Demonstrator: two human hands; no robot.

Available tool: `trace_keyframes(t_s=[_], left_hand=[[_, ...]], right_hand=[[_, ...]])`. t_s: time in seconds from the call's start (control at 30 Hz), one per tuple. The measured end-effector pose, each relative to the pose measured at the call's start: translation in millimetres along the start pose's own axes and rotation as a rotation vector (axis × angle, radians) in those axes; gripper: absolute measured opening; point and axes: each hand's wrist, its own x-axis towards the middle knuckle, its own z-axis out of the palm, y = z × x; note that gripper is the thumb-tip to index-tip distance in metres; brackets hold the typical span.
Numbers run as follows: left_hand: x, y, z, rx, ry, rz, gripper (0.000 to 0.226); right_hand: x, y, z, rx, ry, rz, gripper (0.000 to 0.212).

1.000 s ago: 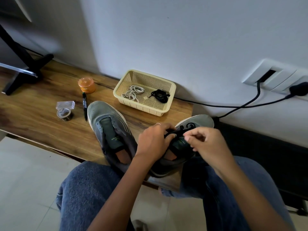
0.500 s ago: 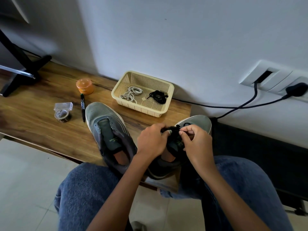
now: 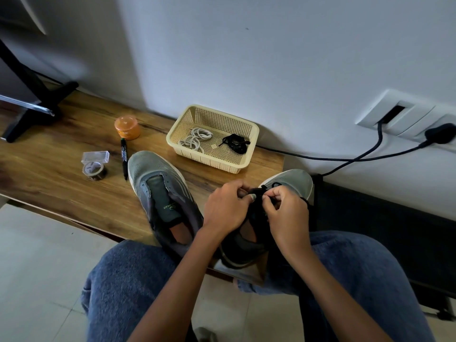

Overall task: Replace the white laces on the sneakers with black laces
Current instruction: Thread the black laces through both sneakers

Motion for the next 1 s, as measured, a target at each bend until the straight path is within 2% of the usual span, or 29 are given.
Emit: trace_keyframes(t_s=[0.23,0.57,0.73,0.87,1.0], left_hand=[[0.9,-2.1,0.1,-0.021,-0.001,-0.011,0.005],[2.0,-8.1,2.5,-0.034,-0.019,0.014,0.023],[5.7,-11.7,3.3,-0.154,-0.015,-0.049,0.011],[9.3,-11.0,3.2,-0.173,-0.017,-0.049,0.008],[11.5,-11.8,2.6,-0.289,-0.01,-0.108,0.016]], right_hand=[[-2.6,1.5,7.7,-0.004,0.023,-0.003,0.005],[-8.5,2.7,13.6,0.051,0.033,-0.01,0.004],[-6.3,2.7,7.3,0.102,-0.007,-0.013,0.004],[-10.9,-3.0,-6.0,0.095,0.015,-0.024,0.02],[-23.0,2.8,-14.6,-0.091,0.078,-0.028,0.041]])
